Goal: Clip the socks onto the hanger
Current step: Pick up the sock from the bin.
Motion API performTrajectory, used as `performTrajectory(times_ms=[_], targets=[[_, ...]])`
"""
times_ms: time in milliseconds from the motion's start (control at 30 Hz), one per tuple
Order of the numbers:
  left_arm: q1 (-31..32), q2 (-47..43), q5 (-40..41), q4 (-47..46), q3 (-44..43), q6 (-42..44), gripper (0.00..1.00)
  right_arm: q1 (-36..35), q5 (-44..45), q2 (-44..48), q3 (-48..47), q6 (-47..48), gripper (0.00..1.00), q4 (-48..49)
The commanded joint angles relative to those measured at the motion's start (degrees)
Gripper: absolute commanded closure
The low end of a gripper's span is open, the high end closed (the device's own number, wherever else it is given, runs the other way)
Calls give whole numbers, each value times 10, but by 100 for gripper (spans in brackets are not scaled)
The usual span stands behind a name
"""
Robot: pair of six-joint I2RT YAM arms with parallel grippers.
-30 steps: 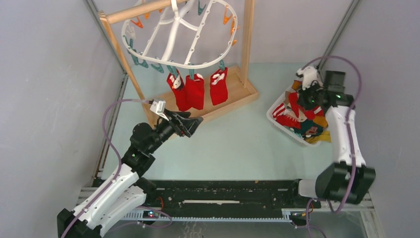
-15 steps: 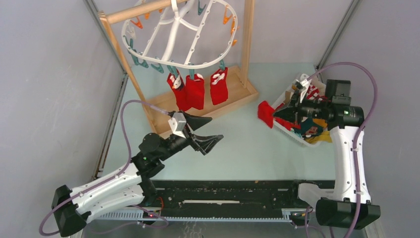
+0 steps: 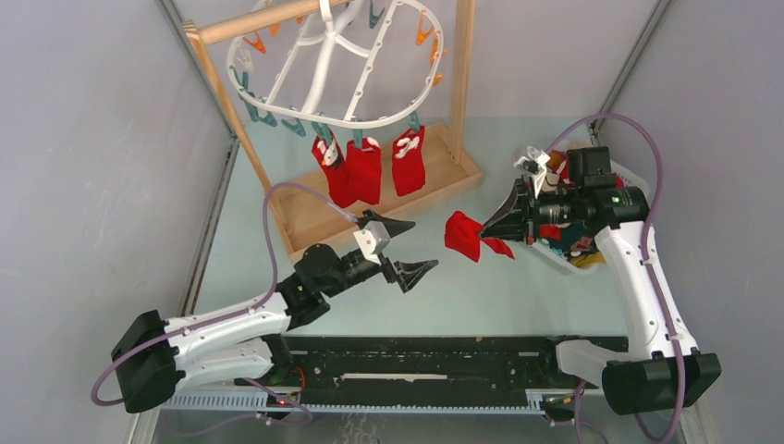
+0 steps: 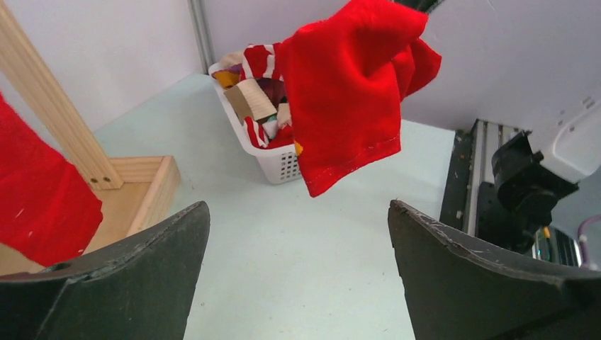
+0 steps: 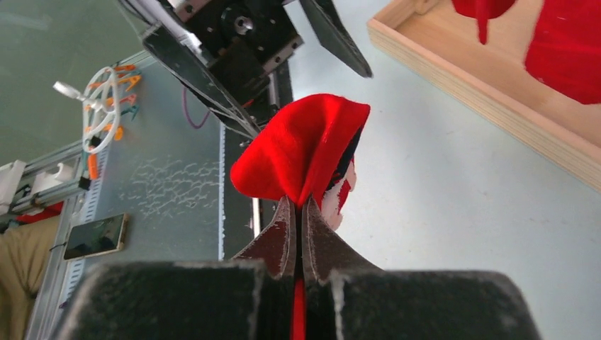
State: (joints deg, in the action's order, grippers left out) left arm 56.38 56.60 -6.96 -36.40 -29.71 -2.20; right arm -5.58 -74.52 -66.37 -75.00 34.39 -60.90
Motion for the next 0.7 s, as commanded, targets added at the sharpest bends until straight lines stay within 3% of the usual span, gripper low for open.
performTrajectory(times_ms=[0, 267, 433, 600, 667], targets=[[-14, 14, -77, -9, -44, 59, 0, -29, -34, -8, 2, 15, 100, 3], [-21, 16, -111, -21, -13, 0, 3, -66, -66, -16, 2, 172, 100, -91], [-20, 37, -134, -65, -14, -47, 13, -89, -56, -19, 2, 181, 100, -85], [-20, 54, -187, -77, -34, -87, 29, -98, -50, -21, 2, 163, 100, -65], [-20, 62, -210, -82, -39, -107, 48, -99, -48, -22, 2, 158, 100, -60]])
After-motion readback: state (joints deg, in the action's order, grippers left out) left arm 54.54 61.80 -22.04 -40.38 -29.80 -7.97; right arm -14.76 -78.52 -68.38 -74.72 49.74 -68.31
